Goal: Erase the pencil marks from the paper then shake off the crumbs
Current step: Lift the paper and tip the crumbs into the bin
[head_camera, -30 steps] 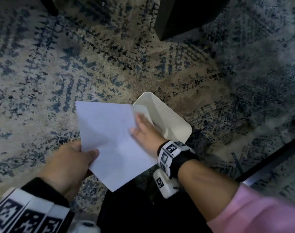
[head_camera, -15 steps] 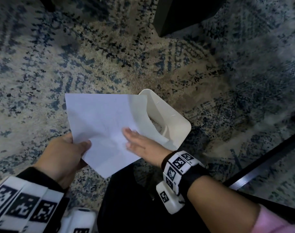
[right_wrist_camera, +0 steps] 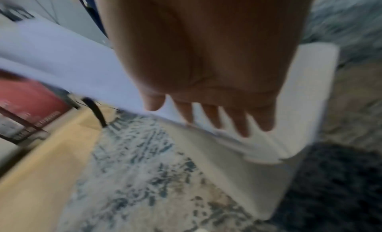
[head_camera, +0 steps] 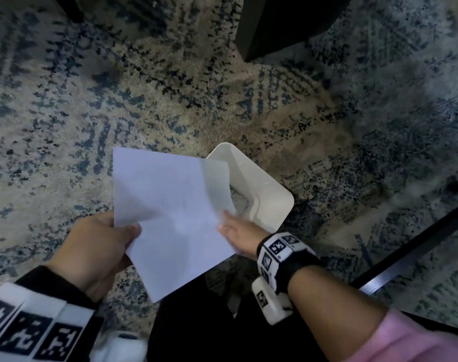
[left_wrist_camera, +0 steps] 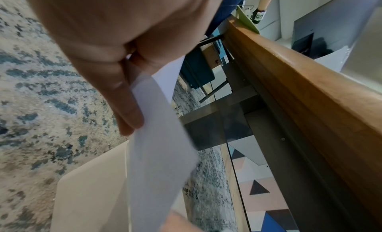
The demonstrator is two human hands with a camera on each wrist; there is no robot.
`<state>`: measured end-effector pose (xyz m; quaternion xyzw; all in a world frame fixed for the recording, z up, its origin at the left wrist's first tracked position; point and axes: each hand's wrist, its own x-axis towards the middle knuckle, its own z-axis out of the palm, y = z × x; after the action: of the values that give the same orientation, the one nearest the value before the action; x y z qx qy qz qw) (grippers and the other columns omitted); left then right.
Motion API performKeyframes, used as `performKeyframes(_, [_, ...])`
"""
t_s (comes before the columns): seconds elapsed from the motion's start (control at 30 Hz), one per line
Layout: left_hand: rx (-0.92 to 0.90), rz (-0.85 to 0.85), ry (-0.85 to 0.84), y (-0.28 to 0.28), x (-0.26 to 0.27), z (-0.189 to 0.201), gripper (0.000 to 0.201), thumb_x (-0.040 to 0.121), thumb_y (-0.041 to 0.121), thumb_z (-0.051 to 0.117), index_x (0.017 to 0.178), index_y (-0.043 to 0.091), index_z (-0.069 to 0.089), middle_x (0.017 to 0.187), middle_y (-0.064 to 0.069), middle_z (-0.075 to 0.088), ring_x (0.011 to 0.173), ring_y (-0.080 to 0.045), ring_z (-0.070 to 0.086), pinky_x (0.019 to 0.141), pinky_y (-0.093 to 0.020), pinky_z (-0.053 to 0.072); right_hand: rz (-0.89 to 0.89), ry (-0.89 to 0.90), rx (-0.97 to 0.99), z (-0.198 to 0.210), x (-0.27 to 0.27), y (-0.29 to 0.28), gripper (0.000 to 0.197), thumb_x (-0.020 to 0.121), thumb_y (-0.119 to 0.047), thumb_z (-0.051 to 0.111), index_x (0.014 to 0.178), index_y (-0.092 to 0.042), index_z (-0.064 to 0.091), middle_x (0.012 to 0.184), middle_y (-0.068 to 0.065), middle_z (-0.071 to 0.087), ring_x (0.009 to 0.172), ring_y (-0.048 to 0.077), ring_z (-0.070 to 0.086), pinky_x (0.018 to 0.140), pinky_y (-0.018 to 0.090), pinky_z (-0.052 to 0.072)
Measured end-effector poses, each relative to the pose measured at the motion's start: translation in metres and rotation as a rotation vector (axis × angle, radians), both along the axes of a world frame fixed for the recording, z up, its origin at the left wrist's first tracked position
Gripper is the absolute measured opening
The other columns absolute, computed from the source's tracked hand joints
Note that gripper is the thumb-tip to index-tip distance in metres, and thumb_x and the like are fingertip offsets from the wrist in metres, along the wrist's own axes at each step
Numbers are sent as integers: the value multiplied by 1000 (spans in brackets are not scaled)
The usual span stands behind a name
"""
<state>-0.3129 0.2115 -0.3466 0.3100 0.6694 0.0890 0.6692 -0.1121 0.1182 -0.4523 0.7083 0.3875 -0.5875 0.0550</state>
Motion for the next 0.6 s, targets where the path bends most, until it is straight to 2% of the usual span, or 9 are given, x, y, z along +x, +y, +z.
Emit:
performKeyframes(0.07, [11, -8, -25, -1, -3, 3, 19, 90, -1, 43, 92, 9, 59, 83, 0, 64, 78, -19, 62, 59, -29, 49, -86, -149, -36, -6, 10, 9, 63, 96, -51, 29, 150, -28, 5, 159, 10, 0, 145, 31, 6, 117, 48, 14])
performKeyframes(0.13, [4, -19, -45, -3, -2, 3, 20, 91, -1, 42, 90, 11, 59, 83, 1, 64, 78, -18, 62, 59, -28, 47, -119, -69, 103, 3, -4, 29, 67, 95, -53, 32, 149, -34, -3, 158, 4, -15, 145, 27, -11, 118, 49, 3])
performKeyframes(0.2, [-12, -18, -46, -5, 1, 3, 24, 91, 0, 42, 83, 14, 60, 84, 2, 66, 78, -17, 63, 57, -27, 49, 7, 69, 230, 14, -27, 45, 68, 95, -52, 32, 148, -35, -7, 157, -1, -19, 144, 23, -17, 117, 48, -3])
performKeyframes(0.3, [-27, 9, -59, -4, -2, 2, 24, 90, 0, 43, 86, 13, 62, 84, 3, 70, 82, -19, 63, 61, -29, 47, 101, 74, 156, -9, -22, 48, 62, 98, -46, 32, 150, -25, 8, 159, 5, 1, 146, 25, 5, 116, 39, 9])
performKeyframes(0.37, [-31, 14, -54, -4, -6, 2, 23, 90, -1, 44, 86, 12, 62, 69, 8, 73, 80, -19, 63, 60, -28, 48, -27, -145, -77, -22, -1, 49, 61, 96, -48, 34, 147, -16, 23, 154, 14, 25, 137, 32, 33, 110, 39, 29])
performKeyframes(0.4, [-33, 9, -48, -4, -7, 2, 22, 90, -1, 44, 85, 11, 62, 65, 9, 73, 79, -19, 63, 58, -28, 50, -64, -249, -118, -24, 5, 48, 63, 95, -49, 34, 147, -16, 20, 153, 15, 24, 136, 34, 33, 110, 42, 29])
performKeyframes(0.47, [-38, -5, -39, -6, -3, 1, 20, 90, -1, 44, 91, 9, 62, 73, 4, 71, 78, -20, 63, 58, -26, 52, -27, -291, 39, -13, -1, 51, 67, 95, -49, 34, 150, -24, 4, 158, 11, 1, 144, 34, 9, 117, 47, 12])
performKeyframes(0.53, [-38, -28, -47, -7, 5, 2, 23, 90, -2, 43, 86, 11, 62, 82, 1, 67, 77, -19, 64, 56, -25, 53, 76, -65, 355, 16, -25, 54, 66, 97, -47, 35, 148, -33, -4, 158, 3, -11, 146, 22, -11, 116, 40, -5])
performKeyframes(0.6, [-17, -42, -57, -6, 9, 1, 28, 90, -2, 43, 81, 14, 64, 83, 1, 69, 74, -18, 66, 56, -25, 52, 167, 169, 459, 29, -46, 46, 59, 98, -44, 33, 142, -42, -7, 158, -3, -11, 145, 14, -14, 114, 35, -7])
